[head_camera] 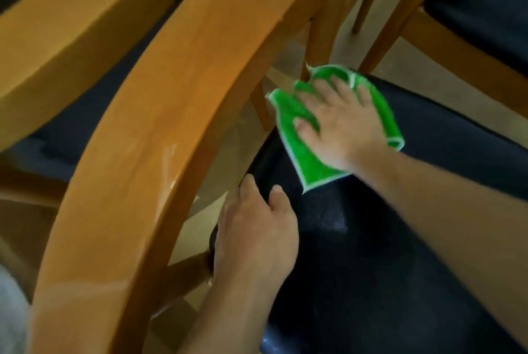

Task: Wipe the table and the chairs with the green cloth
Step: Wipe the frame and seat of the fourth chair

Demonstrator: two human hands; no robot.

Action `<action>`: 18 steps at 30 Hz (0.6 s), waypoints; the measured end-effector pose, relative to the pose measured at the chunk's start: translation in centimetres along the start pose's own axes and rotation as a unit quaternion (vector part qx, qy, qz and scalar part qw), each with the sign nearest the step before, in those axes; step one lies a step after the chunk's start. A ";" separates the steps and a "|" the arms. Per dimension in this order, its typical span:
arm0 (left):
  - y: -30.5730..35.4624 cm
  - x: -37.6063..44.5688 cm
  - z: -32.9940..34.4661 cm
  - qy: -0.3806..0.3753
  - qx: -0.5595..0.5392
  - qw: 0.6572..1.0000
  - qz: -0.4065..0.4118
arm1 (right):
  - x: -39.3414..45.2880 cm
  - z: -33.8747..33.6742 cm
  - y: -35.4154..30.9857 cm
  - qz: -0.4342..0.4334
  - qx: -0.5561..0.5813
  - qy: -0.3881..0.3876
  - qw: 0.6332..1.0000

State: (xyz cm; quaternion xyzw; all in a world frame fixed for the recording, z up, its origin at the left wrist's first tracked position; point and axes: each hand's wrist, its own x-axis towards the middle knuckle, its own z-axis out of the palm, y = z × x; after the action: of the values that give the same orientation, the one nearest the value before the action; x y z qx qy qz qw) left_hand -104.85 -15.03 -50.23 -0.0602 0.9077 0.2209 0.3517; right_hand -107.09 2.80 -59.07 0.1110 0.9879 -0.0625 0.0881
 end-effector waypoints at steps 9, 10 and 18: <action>0.8 -0.4 -0.8 0.029 -0.111 0.993 0.021 | -8.8 2.0 -11.3 0.045 0.039 -0.033 0.998; 0.7 -0.5 -0.6 0.011 -0.097 0.995 0.025 | -11.1 2.3 -12.7 0.010 0.060 -0.031 0.998; 1.8 -1.7 2.5 -0.105 0.206 0.951 0.205 | -19.2 4.0 -6.7 -0.102 0.102 -0.045 0.988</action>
State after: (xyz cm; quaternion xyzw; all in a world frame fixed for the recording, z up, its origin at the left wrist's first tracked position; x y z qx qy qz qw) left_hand -102.51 -12.34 -50.09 0.2248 0.8843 0.1011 0.3967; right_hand -89.54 -8.30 -58.67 0.0148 0.9775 -0.1767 0.1141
